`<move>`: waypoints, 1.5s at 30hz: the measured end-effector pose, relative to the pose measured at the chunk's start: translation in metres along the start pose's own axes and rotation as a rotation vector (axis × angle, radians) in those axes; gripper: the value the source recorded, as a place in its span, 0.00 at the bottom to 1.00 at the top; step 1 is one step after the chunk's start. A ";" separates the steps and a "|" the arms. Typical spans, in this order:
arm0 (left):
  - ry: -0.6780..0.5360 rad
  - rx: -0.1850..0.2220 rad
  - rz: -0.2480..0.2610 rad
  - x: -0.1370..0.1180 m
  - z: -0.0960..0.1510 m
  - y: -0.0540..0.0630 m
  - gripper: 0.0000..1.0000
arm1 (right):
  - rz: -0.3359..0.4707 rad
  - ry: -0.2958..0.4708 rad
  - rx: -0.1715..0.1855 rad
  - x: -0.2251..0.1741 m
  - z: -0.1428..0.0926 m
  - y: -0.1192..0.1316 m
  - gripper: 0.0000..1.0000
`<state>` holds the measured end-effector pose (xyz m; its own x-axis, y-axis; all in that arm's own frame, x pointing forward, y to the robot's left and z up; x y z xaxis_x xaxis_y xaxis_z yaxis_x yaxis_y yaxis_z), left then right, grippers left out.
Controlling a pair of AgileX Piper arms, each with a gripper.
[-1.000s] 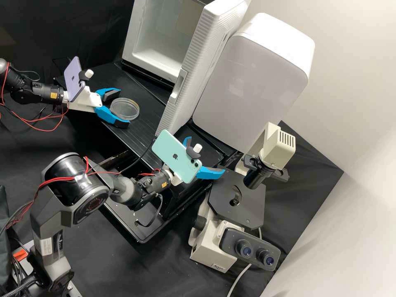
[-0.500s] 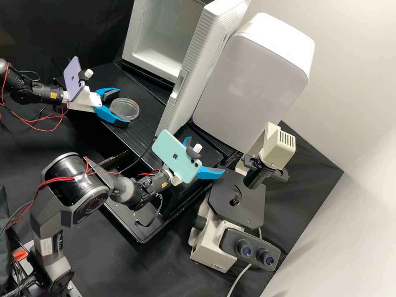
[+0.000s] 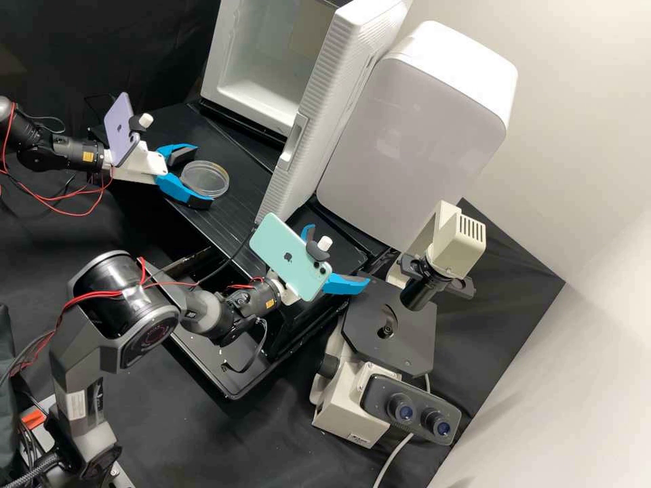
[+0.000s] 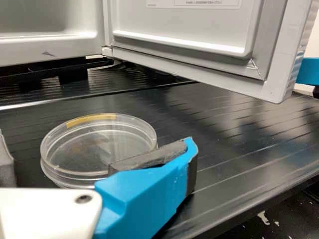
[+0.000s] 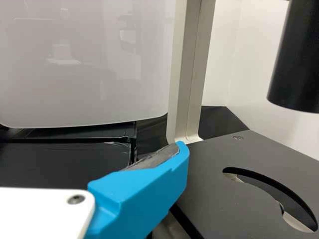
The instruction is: Place the petri dish in the incubator
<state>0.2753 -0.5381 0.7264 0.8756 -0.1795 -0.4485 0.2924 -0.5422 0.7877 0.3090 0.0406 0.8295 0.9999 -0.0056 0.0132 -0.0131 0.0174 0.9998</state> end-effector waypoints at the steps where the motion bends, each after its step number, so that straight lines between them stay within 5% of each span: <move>1: 0.000 0.000 0.000 0.000 0.000 0.000 0.00 | 0.000 0.000 0.000 0.000 0.000 0.000 1.00; 45: 0.009 -0.013 0.008 0.000 -0.001 0.001 0.00 | 0.000 0.000 0.000 0.000 0.000 0.000 1.00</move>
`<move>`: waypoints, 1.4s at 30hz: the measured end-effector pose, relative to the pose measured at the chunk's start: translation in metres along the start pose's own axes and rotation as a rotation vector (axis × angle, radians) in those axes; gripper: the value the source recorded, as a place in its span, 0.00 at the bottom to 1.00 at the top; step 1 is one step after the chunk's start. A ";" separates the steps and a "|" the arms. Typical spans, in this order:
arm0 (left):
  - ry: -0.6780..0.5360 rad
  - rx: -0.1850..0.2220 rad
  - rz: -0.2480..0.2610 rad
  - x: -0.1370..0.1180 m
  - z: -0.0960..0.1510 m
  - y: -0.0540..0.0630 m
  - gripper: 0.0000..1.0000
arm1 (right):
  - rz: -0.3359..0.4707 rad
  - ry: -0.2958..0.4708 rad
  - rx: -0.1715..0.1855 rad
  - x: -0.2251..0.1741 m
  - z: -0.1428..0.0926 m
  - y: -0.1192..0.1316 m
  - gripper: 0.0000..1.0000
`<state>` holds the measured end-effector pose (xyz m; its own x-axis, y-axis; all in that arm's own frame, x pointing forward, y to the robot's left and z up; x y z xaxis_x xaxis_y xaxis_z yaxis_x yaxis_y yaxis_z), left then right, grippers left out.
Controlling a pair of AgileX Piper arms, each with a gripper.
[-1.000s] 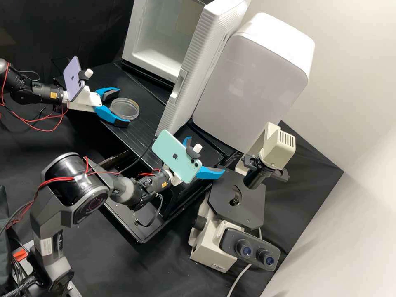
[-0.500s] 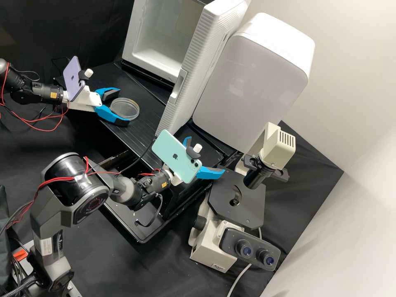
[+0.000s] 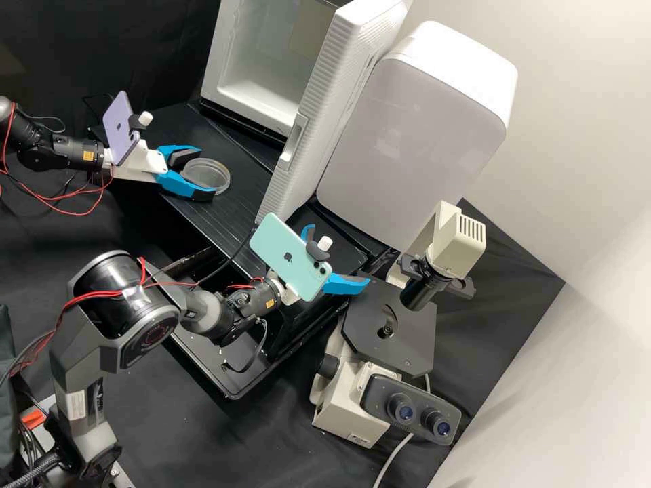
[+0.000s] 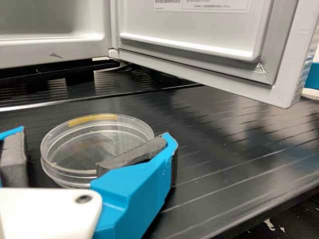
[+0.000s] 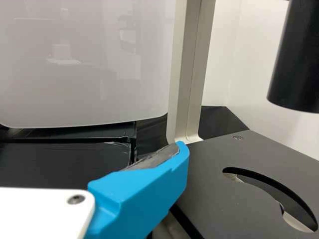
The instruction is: Place the petri dish in the incubator
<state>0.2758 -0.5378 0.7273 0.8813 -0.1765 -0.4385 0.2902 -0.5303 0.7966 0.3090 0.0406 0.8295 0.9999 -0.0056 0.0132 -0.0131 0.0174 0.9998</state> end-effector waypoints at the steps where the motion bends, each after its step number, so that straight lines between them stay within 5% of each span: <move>1: 0.000 0.000 0.000 0.000 0.000 0.000 0.00 | 0.000 0.000 0.000 0.000 0.000 0.000 1.00; 30: 0.011 -0.003 0.008 0.000 -0.003 0.001 0.00 | 0.000 0.000 0.000 0.000 0.000 0.000 1.00; 36: 0.043 0.014 0.020 -0.005 -0.010 0.012 0.00 | 0.000 0.000 0.000 0.000 0.000 0.000 1.00; 42: 0.061 0.012 0.096 -0.011 -0.013 0.040 0.00 | 0.000 0.000 0.000 0.000 0.000 0.000 1.00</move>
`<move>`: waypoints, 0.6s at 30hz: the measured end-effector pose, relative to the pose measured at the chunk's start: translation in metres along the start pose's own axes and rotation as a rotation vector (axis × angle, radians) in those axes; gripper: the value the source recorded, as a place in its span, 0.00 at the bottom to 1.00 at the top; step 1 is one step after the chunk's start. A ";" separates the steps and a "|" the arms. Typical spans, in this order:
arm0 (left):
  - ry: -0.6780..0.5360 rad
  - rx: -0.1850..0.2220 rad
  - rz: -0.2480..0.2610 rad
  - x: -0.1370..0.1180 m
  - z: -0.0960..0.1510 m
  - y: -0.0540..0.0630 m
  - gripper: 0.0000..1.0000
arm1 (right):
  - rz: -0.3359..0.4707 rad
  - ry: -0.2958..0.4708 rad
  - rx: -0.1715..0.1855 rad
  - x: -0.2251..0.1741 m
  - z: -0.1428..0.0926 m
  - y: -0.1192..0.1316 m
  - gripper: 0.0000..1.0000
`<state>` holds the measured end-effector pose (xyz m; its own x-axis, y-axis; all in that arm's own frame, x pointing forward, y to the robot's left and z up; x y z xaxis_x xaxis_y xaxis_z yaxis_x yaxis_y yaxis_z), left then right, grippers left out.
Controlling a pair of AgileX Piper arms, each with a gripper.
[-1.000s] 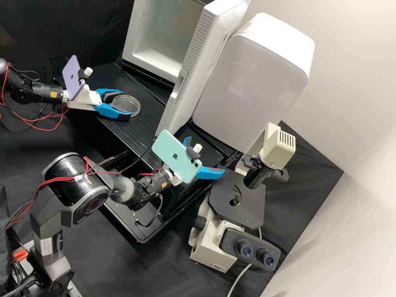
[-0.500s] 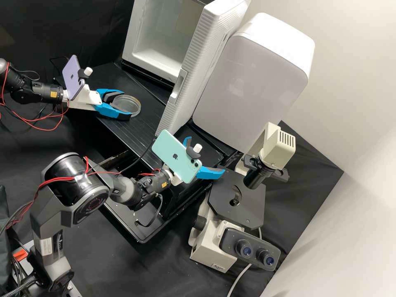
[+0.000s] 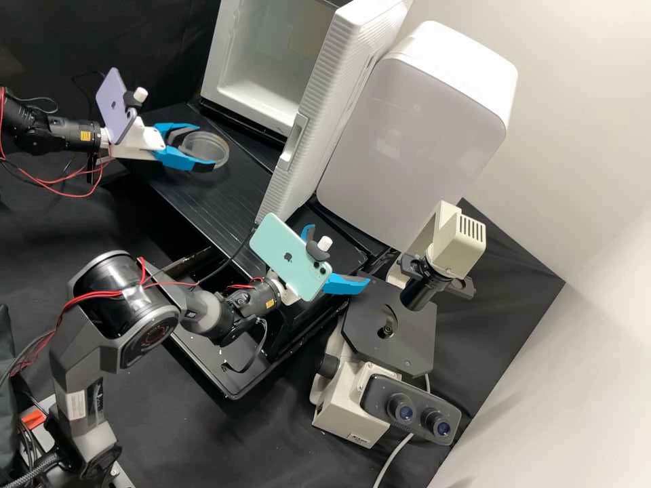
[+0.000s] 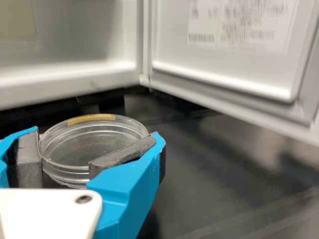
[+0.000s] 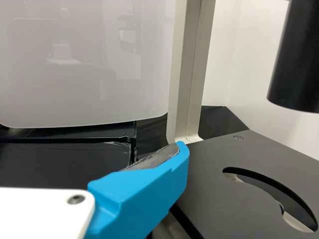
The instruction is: Place the petri dish in the incubator
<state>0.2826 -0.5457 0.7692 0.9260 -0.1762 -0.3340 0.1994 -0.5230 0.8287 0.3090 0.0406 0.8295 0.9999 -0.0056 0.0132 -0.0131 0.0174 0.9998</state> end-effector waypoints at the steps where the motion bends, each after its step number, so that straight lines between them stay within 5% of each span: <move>1: -0.002 0.000 0.016 -0.001 0.000 0.005 0.00 | 0.000 0.000 0.000 0.000 0.000 0.000 1.00; 4: -0.009 0.001 0.061 -0.003 0.003 0.018 0.00 | 0.000 0.000 0.000 0.000 0.000 0.000 1.00; 18: -0.054 0.023 0.146 -0.005 0.016 0.045 0.00 | 0.000 0.000 0.000 0.000 0.000 0.000 1.00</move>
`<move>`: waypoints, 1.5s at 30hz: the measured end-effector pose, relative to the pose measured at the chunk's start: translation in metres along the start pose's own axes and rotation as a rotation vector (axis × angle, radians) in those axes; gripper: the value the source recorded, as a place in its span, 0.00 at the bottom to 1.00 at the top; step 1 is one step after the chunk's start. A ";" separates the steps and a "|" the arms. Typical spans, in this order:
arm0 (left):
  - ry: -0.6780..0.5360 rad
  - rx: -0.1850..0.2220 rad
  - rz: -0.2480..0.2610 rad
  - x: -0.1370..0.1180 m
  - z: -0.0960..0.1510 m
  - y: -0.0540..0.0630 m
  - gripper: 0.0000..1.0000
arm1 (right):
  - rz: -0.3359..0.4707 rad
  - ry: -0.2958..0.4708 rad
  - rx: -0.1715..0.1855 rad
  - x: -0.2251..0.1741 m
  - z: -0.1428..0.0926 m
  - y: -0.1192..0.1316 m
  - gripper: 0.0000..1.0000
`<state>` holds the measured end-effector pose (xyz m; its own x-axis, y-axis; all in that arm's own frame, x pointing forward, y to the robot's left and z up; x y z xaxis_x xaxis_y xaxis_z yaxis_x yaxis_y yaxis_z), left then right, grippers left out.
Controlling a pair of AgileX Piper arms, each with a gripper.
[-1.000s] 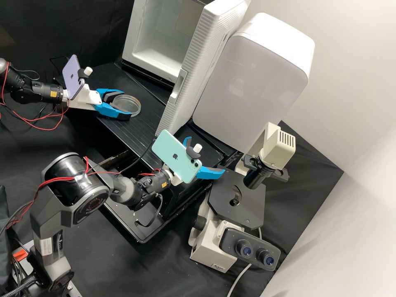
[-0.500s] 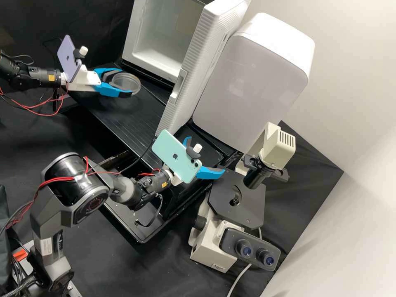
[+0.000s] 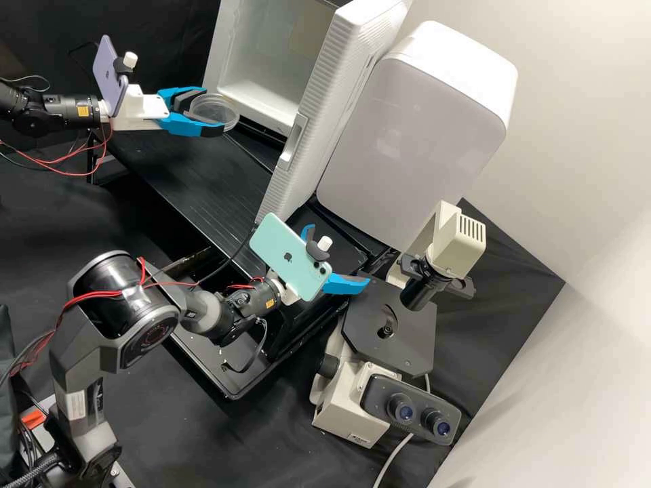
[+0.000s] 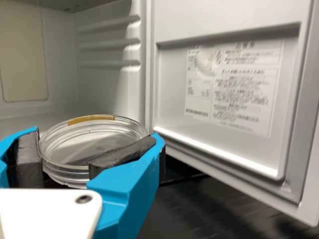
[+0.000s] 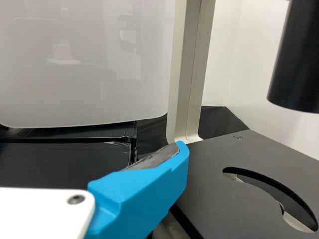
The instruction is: Place the petri dish in the incubator
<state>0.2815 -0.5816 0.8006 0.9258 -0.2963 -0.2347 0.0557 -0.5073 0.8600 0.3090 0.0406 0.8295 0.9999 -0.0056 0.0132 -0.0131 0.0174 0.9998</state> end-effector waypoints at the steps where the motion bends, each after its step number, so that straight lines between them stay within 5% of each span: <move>1: -0.001 0.010 0.004 0.002 0.001 0.001 0.00 | 0.000 0.000 0.000 0.000 0.000 0.000 1.00; 5: 0.008 0.075 0.011 0.016 0.003 0.006 0.00 | 0.000 0.000 0.000 0.000 0.000 0.000 1.00; 10: 0.066 0.098 0.001 0.041 -0.001 0.010 0.00 | 0.000 0.000 0.000 0.000 0.000 0.000 1.00; 21: 0.184 0.081 -0.027 0.110 -0.009 0.021 0.00 | 0.000 0.000 0.000 0.000 0.000 0.000 1.00; 29: 0.262 0.024 -0.058 0.149 -0.013 0.026 0.00 | 0.000 0.000 0.000 0.000 0.000 0.000 1.00; 33: 0.299 0.040 -0.060 0.163 -0.014 0.028 0.00 | 0.000 0.000 0.000 0.000 0.000 0.000 1.00; 45: 0.381 0.002 -0.149 0.202 -0.018 0.018 0.00 | 0.000 0.000 0.000 0.000 0.000 0.000 1.00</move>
<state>0.4762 -0.6361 0.7771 0.9800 0.1016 -0.1713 0.1991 -0.5236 0.8284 0.3090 0.0406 0.8295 0.9999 -0.0056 0.0132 -0.0131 0.0174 0.9998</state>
